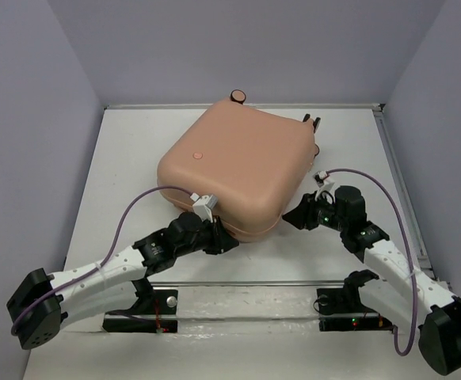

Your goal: Pack the luggage

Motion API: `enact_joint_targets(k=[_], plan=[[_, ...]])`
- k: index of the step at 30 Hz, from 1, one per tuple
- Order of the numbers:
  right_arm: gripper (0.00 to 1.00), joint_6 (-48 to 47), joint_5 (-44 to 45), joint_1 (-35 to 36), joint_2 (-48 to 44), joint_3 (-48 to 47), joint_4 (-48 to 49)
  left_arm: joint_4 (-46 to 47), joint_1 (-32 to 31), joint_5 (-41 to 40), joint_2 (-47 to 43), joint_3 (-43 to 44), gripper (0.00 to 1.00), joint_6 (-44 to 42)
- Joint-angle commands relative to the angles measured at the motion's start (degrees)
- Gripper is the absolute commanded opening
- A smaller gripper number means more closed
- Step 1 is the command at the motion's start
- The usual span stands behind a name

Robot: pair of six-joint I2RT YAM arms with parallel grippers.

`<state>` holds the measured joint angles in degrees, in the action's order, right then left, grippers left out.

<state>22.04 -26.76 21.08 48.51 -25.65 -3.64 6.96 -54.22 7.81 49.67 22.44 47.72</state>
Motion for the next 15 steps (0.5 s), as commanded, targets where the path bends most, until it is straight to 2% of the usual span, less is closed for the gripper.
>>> enact_joint_targets(k=[1, 9, 15], plan=[[0.41, -2.1, -7.0, 0.2, 0.4, 4.9, 15.7, 6.1, -0.4, -3.9, 1.4, 3.3, 0.21, 0.0], [0.41, -3.7, -12.6, 0.2, 4.5, 6.9, 29.4, 8.0, -0.1, -6.1, 4.4, 4.5, 0.22, -0.6], [0.39, -3.1, -13.1, 0.2, 8.3, 7.6, 34.8, 8.9, 0.3, -6.3, 5.7, 5.0, 0.22, -1.1]])
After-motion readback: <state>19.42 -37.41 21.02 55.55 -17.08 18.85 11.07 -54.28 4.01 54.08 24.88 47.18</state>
